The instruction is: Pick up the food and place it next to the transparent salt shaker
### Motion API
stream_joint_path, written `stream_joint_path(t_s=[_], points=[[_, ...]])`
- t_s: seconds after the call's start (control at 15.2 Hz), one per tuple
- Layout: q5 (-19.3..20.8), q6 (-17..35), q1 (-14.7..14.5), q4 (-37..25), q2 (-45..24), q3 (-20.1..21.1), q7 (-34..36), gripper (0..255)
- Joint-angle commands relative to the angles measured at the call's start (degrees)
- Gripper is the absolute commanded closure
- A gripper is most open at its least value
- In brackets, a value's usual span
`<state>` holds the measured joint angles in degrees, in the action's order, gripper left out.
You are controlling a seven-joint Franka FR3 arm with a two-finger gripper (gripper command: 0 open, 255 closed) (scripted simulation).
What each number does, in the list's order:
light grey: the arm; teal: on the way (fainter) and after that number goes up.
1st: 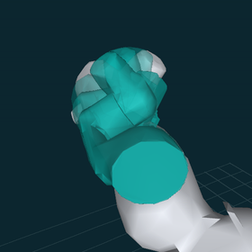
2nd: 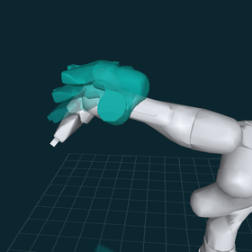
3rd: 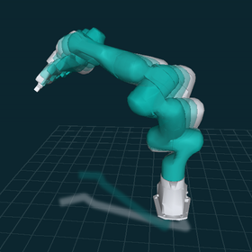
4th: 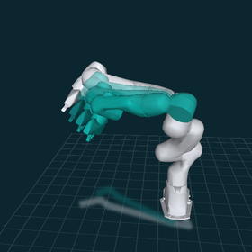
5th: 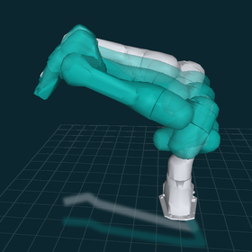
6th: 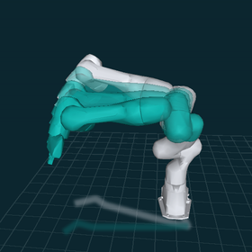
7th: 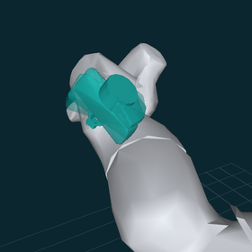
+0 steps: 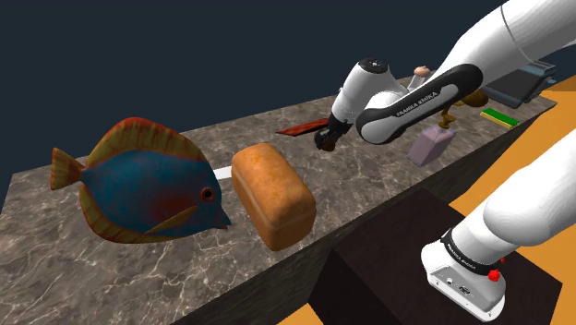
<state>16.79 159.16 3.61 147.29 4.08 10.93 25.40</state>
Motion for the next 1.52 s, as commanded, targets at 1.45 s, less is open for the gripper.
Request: stream_joint_path(t_s=[1.45], points=[[-8.05, -12.44, -2.42, -3.67, 9.22, -1.22, -7.09, 255]])
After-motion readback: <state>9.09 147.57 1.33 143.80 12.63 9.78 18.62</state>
